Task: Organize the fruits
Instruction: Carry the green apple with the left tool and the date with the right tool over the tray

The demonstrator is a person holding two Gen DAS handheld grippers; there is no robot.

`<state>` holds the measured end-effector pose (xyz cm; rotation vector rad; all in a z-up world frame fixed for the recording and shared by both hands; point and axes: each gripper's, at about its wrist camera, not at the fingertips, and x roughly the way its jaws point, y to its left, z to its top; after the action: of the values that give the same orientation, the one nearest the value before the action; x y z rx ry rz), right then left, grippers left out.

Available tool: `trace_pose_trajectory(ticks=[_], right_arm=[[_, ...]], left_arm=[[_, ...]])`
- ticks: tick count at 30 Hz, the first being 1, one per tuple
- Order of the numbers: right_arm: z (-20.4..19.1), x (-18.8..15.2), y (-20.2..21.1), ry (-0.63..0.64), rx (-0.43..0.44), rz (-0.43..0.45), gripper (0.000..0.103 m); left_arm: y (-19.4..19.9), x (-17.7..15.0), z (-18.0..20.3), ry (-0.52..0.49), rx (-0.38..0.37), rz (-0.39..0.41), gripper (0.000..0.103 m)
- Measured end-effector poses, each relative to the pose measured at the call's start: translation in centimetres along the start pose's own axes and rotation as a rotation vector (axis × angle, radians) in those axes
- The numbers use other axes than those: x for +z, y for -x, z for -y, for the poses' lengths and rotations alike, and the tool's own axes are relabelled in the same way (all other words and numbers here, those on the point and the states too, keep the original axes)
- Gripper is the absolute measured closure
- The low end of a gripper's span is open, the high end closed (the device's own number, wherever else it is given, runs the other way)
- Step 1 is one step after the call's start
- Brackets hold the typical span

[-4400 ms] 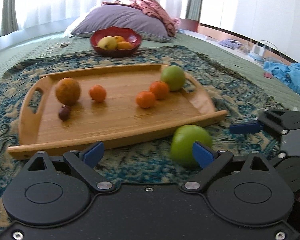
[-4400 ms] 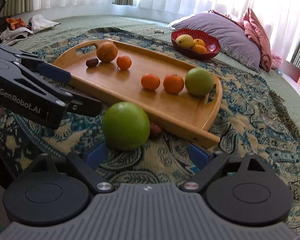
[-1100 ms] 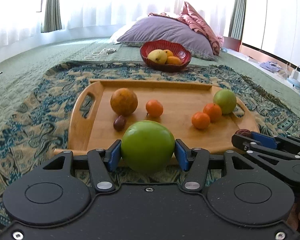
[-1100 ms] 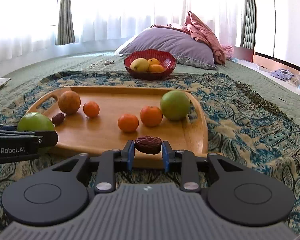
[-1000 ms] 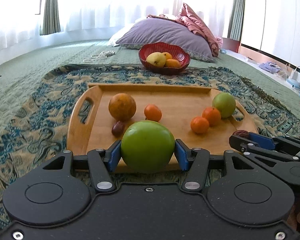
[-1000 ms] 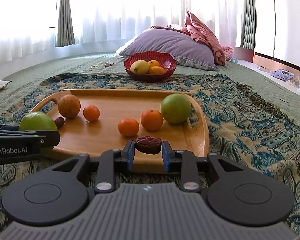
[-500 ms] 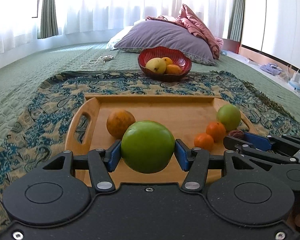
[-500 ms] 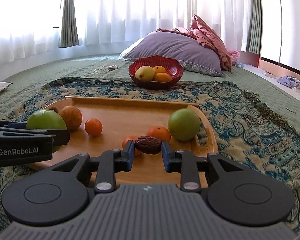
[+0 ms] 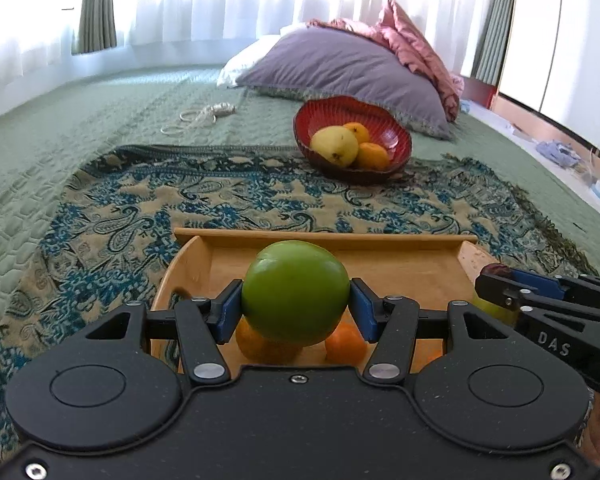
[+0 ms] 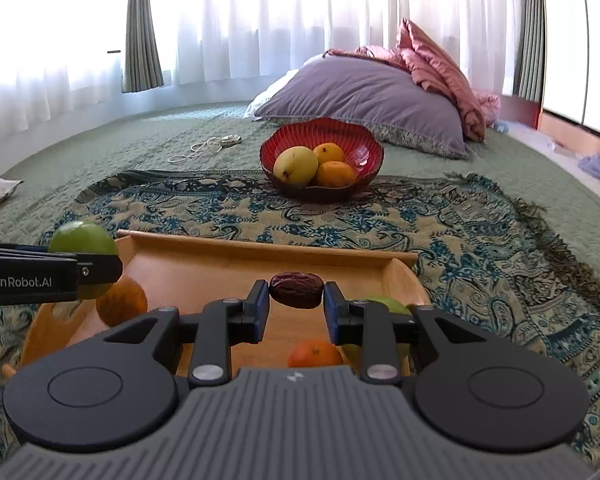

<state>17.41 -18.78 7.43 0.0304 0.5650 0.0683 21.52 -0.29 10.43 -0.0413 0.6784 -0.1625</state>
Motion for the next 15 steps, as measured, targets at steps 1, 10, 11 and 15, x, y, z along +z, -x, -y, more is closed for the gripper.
trace_pose_trajectory(ticks=[1, 10, 11, 15], right_arm=[[0.1, 0.3, -0.4, -0.008, 0.005, -0.009, 0.069], [1.2, 1.5, -4.1, -0.058, 0.028, -0.092, 0.069], [1.2, 1.5, -4.5, -0.057, 0.027, -0.099, 0.069], [1.2, 1.5, -5.7, -0.028, 0.023, -0.119, 0.069]], left_arm=[[-0.6, 0.3, -0.1, 0.0, 0.002, -0.011, 0.049], [-5.3, 2.4, -0.7, 0.048, 0.02, -0.075, 0.049], [-5.7, 2.6, -0.8, 0.048, 0.023, -0.082, 0.049], [-7.5, 2.8, -1.1, 0.038, 0.028, -0.109, 0.049]])
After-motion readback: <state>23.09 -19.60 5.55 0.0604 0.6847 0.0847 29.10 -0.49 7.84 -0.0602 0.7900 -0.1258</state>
